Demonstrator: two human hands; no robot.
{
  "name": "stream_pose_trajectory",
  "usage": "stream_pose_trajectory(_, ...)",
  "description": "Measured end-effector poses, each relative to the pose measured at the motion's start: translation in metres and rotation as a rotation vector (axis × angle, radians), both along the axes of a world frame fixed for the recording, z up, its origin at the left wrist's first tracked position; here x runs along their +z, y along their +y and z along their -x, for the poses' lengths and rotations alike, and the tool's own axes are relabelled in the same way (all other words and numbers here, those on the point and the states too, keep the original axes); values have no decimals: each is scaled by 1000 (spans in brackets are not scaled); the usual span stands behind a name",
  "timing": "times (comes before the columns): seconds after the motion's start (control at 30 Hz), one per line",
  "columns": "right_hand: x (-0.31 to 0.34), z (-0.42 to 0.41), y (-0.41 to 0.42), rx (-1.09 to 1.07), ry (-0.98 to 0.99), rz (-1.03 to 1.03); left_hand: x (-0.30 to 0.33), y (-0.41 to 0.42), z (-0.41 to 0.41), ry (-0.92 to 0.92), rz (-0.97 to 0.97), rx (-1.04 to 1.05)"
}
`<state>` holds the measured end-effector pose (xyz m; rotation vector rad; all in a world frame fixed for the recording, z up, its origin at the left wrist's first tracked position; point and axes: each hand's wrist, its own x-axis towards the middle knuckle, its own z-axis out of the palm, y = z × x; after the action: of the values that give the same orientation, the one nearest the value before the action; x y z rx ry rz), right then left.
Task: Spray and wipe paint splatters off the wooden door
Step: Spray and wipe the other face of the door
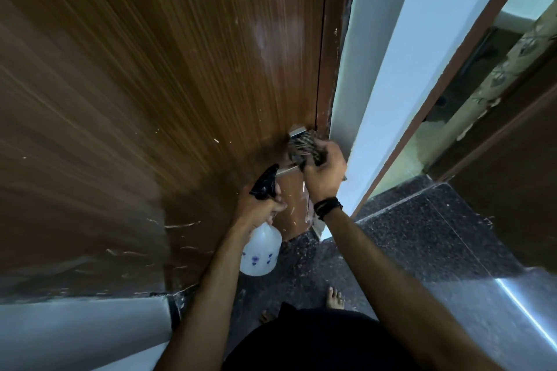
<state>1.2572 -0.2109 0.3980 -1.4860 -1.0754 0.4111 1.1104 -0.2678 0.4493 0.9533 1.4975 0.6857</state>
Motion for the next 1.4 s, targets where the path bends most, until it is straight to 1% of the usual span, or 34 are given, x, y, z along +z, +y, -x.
stream_pose_trajectory(0.07, 6, 5, 8, 21, -135, 24, 0, 0, 0, -5, 14, -5)
stream_pose_trajectory(0.2, 2, 7, 3, 57, -344, 48, -4, 2, -2, -20, 30, -6)
stream_pose_trajectory(0.33, 8, 6, 1, 122, -546, 15, -12, 3, -9, 72, 45, -30)
stream_pose_trajectory(0.37, 5, 3, 2, 121, -532, 16, -13, 3, -12, 80, 52, -44)
stream_pose_trajectory(0.4, 0, -1, 4, 94, -451, 29, -14, 5, -14, 70, 53, -56)
stream_pose_trajectory(0.5, -9, -11, 16, -43, -88, 61, -12, 7, -17, 0, 46, -75)
stream_pose_trajectory(0.53, -8, -13, 19, -53, -38, 51, -11, 8, -18, -9, 43, -77)
stream_pose_trajectory(0.63, -5, -13, 23, 5, 38, 13, -14, 8, -20, -3, 41, -90)
stream_pose_trajectory(0.77, -30, -6, 25, -15, 293, 125, -19, 6, -24, 2, 64, -99)
stream_pose_trajectory(0.9, -45, -8, 30, -47, 328, 240, -22, 3, -27, 18, 73, -114)
stream_pose_trajectory(1.03, -59, -15, 21, -85, 268, 365, -26, -2, -32, 20, 83, -132)
stream_pose_trajectory(1.17, -73, -14, -3, -169, 361, 385, -25, -7, -32, 22, 65, -113)
stream_pose_trajectory(1.3, -80, -8, -24, -141, 389, 393, -26, -15, -30, 17, 42, 8)
stream_pose_trajectory(1.4, -79, 8, -38, 3, 366, 432, -29, -22, -21, 24, 73, 151)
